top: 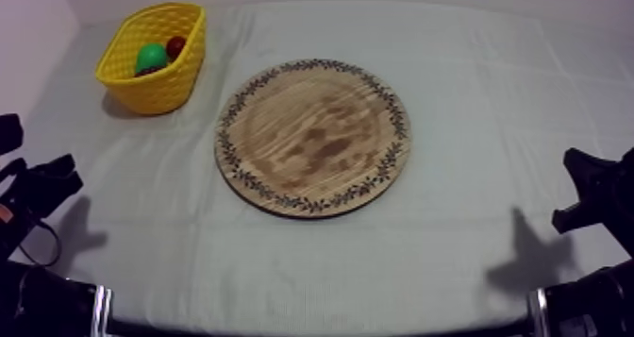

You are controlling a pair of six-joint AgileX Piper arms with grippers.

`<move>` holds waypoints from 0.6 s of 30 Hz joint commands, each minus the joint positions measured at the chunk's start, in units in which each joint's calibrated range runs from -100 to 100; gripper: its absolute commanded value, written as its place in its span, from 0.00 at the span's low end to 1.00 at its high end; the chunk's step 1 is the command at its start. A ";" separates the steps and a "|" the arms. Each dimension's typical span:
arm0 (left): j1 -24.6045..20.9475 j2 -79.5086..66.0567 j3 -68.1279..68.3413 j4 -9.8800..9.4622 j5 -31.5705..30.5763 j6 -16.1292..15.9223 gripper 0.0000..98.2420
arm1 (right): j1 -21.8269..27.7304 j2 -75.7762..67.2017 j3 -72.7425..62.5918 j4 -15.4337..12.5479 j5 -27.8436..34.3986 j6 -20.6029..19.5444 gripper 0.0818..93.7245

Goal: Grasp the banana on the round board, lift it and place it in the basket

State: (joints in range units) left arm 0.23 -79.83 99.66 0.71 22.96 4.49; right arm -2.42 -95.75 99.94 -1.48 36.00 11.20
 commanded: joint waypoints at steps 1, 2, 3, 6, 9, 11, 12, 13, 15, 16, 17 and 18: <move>-0.02 -7.71 0.06 -1.08 4.09 0.46 0.00 | -0.03 0.00 -0.05 -0.01 -0.04 0.01 0.00; -0.07 -9.56 -0.02 -1.52 5.87 0.58 0.00 | -0.03 0.00 -0.05 -0.01 -0.04 0.01 0.00; -0.17 -11.29 -0.15 -1.81 7.39 0.62 0.00 | -0.03 0.00 -0.05 -0.01 -0.04 0.01 0.00; -0.53 -15.52 -0.60 -2.37 10.85 0.55 0.00 | -0.03 0.00 -0.05 -0.01 -0.04 0.01 0.00; -0.80 -18.37 -1.32 -2.88 14.26 0.19 0.00 | -0.03 0.00 -0.05 -0.01 -0.04 0.01 0.00; -0.97 -19.20 -1.76 -3.03 15.92 -0.37 0.00 | -0.03 0.00 -0.05 -0.01 -0.04 0.01 0.00; -1.02 -19.44 -1.90 -3.07 16.41 -0.63 0.00 | -0.03 0.00 -0.05 -0.01 -0.04 0.01 0.00; -1.10 -19.60 -2.00 -3.10 16.75 -0.89 0.00 | -0.03 0.00 -0.05 -0.01 -0.04 0.01 0.00; -1.19 -19.80 -2.12 -3.14 17.16 -1.27 0.00 | -0.03 0.00 -0.05 -0.01 -0.04 0.01 0.00; -1.21 -19.86 -2.15 -3.15 17.28 -1.44 0.00 | -0.03 0.00 -0.05 -0.01 -0.04 0.01 0.00; -1.23 -19.90 -2.17 -3.16 17.36 -1.60 0.00 | -0.03 0.00 -0.05 -0.01 -0.04 0.01 0.00; -1.25 -19.93 -2.19 -3.16 17.42 -1.80 0.00 | -0.03 0.00 -0.05 -0.01 -0.04 0.01 0.00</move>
State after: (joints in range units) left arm -0.99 -99.73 97.53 -2.42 40.36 2.90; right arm -2.42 -95.75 99.94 -1.48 36.00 11.20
